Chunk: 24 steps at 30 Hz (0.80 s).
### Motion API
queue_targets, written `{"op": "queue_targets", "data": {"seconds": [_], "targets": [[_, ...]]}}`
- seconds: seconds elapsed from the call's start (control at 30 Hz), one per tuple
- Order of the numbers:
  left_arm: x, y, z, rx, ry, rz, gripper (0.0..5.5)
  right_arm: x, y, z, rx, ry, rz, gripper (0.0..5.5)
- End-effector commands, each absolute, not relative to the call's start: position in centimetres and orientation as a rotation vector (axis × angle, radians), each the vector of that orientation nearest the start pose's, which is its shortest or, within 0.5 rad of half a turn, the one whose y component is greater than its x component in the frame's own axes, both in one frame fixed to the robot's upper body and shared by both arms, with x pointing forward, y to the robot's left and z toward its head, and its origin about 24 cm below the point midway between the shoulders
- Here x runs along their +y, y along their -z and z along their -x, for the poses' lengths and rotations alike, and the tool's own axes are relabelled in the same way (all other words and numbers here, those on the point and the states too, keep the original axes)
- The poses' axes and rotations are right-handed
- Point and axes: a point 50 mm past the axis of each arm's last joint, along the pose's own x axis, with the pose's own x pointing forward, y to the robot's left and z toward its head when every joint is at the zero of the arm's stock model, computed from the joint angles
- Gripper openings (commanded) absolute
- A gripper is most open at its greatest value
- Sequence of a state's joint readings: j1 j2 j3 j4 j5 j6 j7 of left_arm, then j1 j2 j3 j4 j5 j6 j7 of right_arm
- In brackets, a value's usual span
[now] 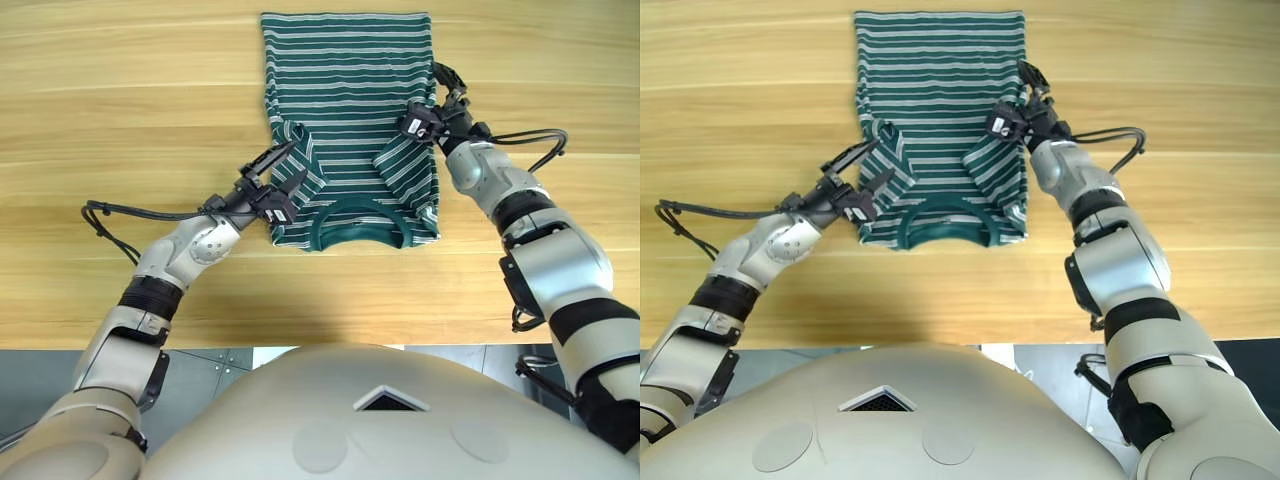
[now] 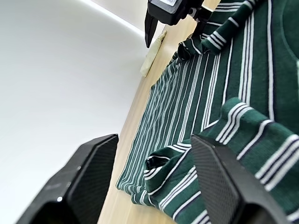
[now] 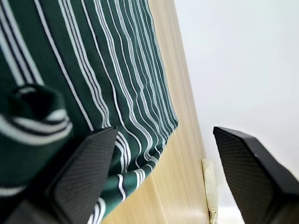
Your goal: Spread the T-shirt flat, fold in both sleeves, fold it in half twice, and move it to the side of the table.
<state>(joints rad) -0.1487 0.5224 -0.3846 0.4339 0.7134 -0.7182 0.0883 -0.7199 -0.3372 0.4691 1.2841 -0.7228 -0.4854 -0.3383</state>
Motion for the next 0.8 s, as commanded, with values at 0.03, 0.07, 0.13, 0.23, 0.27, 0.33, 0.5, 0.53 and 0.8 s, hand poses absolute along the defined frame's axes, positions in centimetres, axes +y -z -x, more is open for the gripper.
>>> {"op": "queue_targets", "data": {"seconds": [0.03, 0.07, 0.13, 0.23, 0.27, 0.33, 0.5, 0.53, 0.8], "targets": [[15.5, -0.8, -24.0, -0.381, 0.763, -1.107, 2.88, -18.4, -2.6, -33.6, -0.218, -0.297, 1.141, 3.8], [15.6, -0.8, -23.9, -0.377, 0.763, -1.113, 2.88, -18.5, -3.3, -33.3, -0.287, -0.296, 1.098, 3.8], [16.3, -0.9, -23.8, -0.364, 0.755, -1.132, 2.88, -19.2, -4.9, -31.7, -0.435, -0.33, 1.019, 3.8], [17.1, -0.9, -23.4, -0.35, 0.754, -1.144, 2.88, -19.6, -6.3, -27.9, -0.541, -0.425, 0.946, 3.8], [17.2, -0.9, -23.2, -0.348, 0.761, -1.145, 2.88, -19.5, -6.2, -26.5, -0.534, -0.473, 0.948, 3.8], [17.1, -0.8, -23.0, -0.342, 0.782, -1.148, 2.88, -19.5, -5.5, -24.3, -0.474, -0.55, 0.945, 3.8], [16.7, 0.0, -22.2, -0.299, 0.882, -1.158, 2.88, -20.2, -2.8, -20.1, -0.211, -0.704, 0.942, 3.8], [16.7, 0.4, -22.0, -0.278, 0.914, -1.161, 2.88, -20.6, -2.0, -19.6, -0.147, -0.722, 0.953, 3.8], [17.9, 2.7, -20.9, -0.106, 1.038, -1.231, 2.88, -23.8, 1.0, -17.7, 0.139, -0.744, 0.999, 3.8]]}}
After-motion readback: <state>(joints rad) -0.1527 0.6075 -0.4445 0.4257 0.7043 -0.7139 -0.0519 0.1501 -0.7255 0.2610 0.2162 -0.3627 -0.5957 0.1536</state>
